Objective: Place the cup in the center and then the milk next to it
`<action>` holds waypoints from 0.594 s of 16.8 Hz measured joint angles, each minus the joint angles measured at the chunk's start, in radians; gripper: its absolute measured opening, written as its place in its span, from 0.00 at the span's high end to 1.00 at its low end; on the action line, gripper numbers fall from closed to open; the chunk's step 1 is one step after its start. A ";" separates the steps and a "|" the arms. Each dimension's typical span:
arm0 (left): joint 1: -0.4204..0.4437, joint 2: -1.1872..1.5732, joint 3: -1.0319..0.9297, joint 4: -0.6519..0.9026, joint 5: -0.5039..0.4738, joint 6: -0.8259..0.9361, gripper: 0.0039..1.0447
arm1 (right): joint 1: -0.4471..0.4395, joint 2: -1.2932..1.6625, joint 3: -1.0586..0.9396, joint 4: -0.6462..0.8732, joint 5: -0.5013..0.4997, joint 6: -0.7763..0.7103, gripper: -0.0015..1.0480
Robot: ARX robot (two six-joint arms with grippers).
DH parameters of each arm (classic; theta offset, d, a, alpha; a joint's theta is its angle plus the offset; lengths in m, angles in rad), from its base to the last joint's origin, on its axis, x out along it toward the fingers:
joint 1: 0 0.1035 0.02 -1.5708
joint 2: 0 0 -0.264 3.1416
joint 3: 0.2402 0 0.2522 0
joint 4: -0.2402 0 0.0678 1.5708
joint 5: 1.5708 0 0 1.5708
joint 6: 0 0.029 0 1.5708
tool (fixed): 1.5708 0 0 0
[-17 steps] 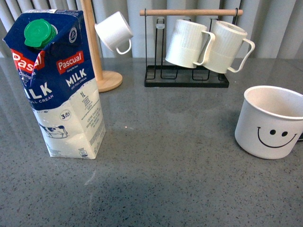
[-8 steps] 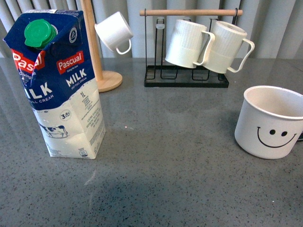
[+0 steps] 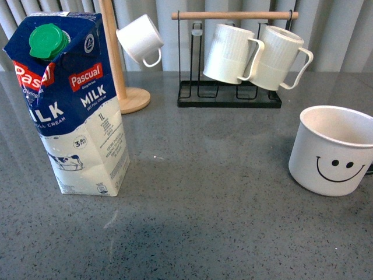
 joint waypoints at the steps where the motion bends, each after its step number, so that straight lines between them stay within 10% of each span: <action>1: 0.000 0.000 0.000 0.000 0.000 0.000 0.06 | 0.000 0.058 0.045 0.002 -0.028 -0.015 0.06; 3: 0.000 0.000 0.000 0.000 0.000 0.000 0.06 | 0.002 0.290 0.237 -0.067 -0.117 -0.080 0.06; 6: 0.000 0.000 0.000 0.000 0.000 0.000 0.06 | 0.014 0.974 0.728 -0.556 -0.155 -0.278 0.06; 10: 0.000 0.000 0.000 0.000 0.000 0.000 0.06 | 0.026 1.132 0.767 -0.597 -0.145 -0.334 0.24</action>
